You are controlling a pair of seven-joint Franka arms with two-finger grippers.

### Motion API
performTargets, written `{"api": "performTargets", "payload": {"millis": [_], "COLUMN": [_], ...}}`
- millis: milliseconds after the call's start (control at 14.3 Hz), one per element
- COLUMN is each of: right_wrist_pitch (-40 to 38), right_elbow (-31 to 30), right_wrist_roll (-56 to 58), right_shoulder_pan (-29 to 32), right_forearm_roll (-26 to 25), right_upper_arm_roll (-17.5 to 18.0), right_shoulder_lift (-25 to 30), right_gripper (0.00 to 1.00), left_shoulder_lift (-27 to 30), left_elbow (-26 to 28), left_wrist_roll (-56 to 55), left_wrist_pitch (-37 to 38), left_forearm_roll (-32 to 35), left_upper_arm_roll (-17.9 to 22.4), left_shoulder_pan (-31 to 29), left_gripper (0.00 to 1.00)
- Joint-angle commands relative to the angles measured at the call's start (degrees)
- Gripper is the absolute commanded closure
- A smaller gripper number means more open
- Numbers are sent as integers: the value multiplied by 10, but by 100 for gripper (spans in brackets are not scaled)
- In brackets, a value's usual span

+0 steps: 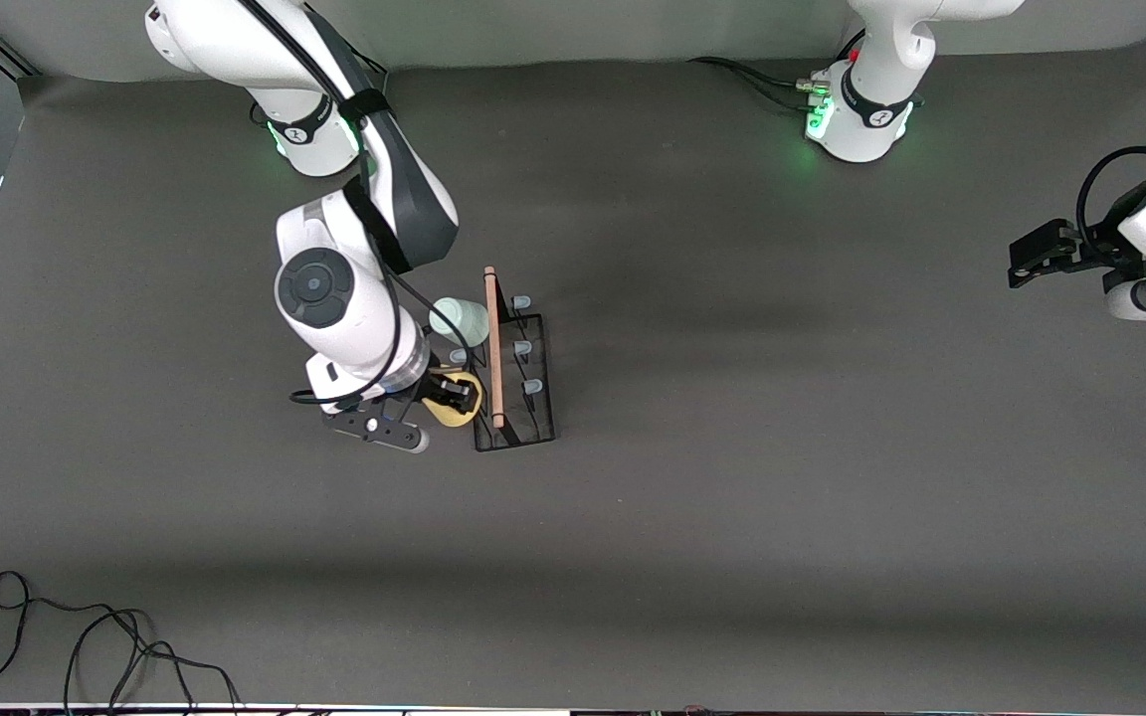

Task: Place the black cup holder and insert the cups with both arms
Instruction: 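Place the yellow cup onto a rack peg with the right gripper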

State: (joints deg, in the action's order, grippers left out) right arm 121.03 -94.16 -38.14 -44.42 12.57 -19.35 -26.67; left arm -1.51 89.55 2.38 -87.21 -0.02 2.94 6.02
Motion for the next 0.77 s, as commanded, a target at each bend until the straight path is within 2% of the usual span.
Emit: {"api": "performTargets", "payload": {"millis": [0,70,140,349,419,488,698], "right_wrist_pitch": [43,50,50,40,13,-30,-183], "right_elbow": [-35,-38,-38,-32,-29,-10,69], "right_wrist_roll": [-11,-11,-11,-11,-7,-1,59], "right_shoulder_pan": [-10,-11,-11,-8,-5,0,6], "right_forearm_roll": [6,6,6,6,3,0,-1], "right_upper_arm_roll": [-7,-7,-7,-9,-10,-13,-67], "right_shoulder_lift": [1,-2,-6,0,10,23,50], "right_gripper": [100,80,1,0,0,0,0], "left_shoulder_lift": [-2,-2,-2,-2,-2,-2,-2], "left_elbow": [-7,-7,-7,-7,-7,-7,-7], "left_wrist_roll": [-9,-9,-9,-9,-9,-9,-9], "left_wrist_pitch": [0,0,1,0,1,0,1], "left_forearm_roll": [9,9,9,9,9,9,9], "left_upper_arm_roll": [3,3,3,3,3,3,3], "left_shoulder_pan": [6,6,7,7,6,6,6], "left_gripper": [0,0,0,0,0,0,0]}}
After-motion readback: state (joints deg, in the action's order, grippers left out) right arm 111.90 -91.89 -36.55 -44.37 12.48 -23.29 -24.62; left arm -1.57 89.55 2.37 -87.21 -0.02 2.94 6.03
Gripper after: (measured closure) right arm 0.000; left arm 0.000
